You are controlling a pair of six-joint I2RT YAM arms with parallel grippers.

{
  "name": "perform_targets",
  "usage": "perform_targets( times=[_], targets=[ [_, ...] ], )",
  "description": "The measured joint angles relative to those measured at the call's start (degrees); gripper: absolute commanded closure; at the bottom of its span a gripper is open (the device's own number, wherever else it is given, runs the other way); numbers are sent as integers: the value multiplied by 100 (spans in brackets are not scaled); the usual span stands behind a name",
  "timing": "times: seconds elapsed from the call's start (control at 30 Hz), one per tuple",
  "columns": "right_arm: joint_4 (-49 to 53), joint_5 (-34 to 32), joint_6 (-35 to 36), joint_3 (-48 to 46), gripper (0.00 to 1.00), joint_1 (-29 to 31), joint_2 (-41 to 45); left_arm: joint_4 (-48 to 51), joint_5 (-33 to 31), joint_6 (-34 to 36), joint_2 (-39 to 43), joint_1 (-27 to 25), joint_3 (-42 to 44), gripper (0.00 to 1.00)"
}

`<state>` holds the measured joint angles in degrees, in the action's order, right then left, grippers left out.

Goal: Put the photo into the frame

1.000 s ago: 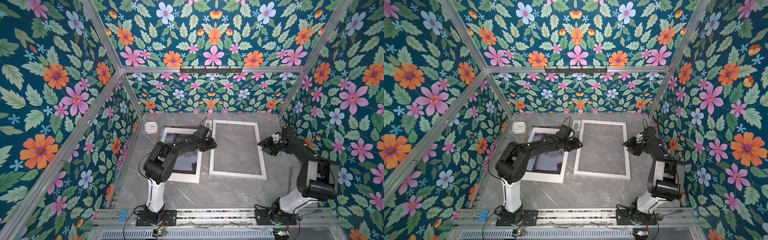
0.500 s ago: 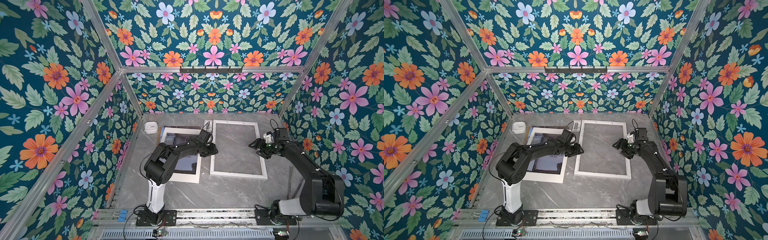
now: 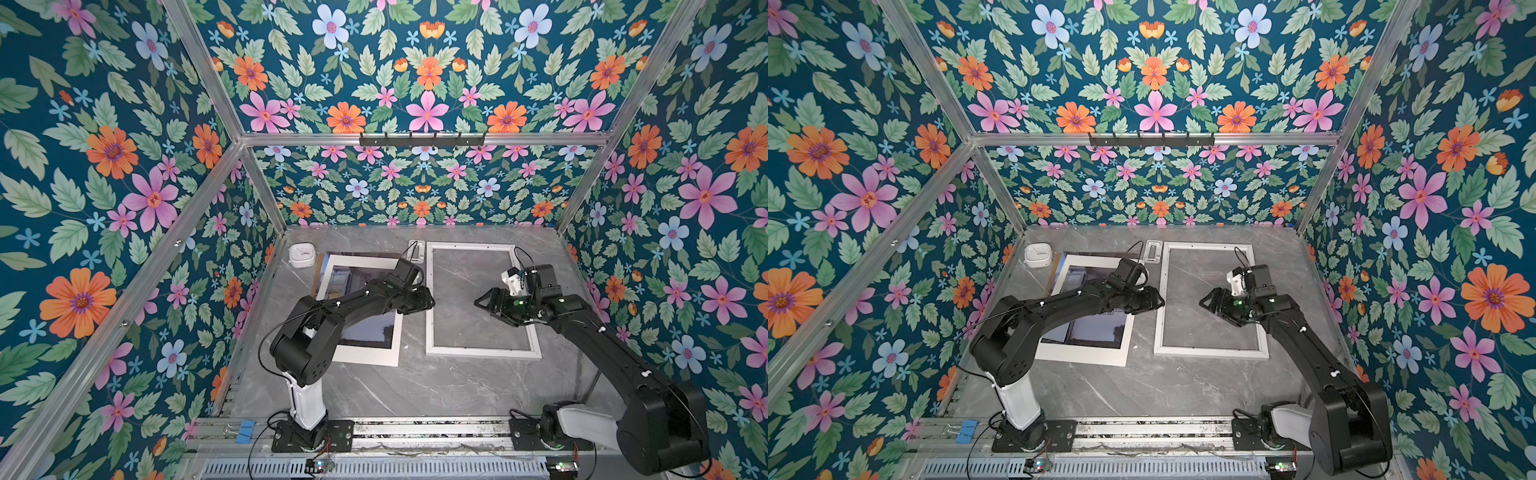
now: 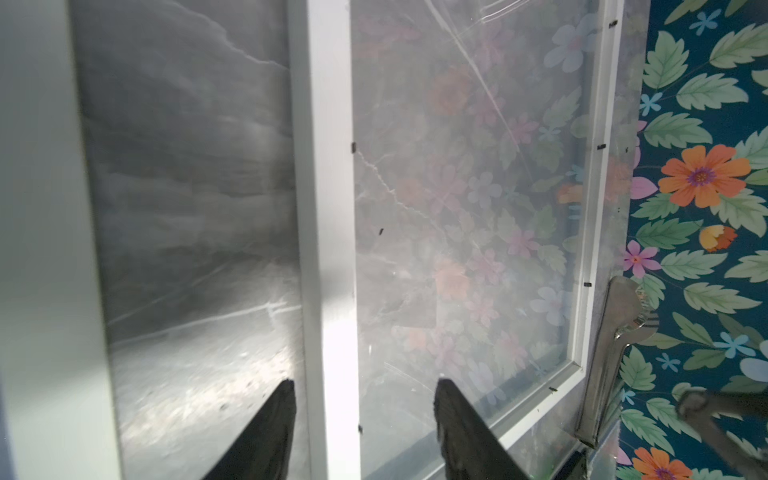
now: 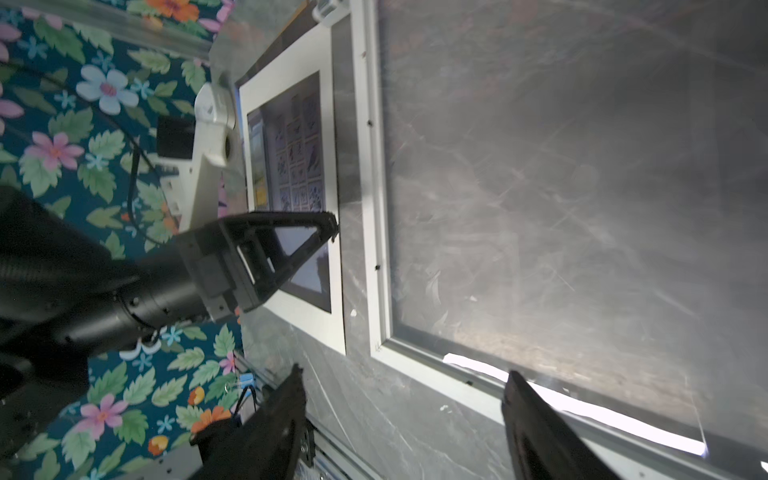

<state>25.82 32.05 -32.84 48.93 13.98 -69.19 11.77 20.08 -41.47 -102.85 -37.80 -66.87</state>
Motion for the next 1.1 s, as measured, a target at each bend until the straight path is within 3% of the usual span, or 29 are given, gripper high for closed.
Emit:
perform_targets(
  times=[0.23, 0.5, 0.83, 1.1],
  targets=[
    [-487, -417, -433, -120, 22, 1746, -66, 463, 219, 260, 942, 577, 868, 42],
    [-1215, -702, -966, 127, 22, 3115, -1335, 949, 393, 485, 1956, 1259, 1945, 42],
    [-2048, -758, -1786, 660, 22, 3862, -2675, 1117, 485, 579, 2170, 1550, 2496, 42],
    [-2293, -754, -2247, 697, 22, 3923, -3182, 1373, 507, 612, 2339, 1751, 2664, 43]
  ],
)
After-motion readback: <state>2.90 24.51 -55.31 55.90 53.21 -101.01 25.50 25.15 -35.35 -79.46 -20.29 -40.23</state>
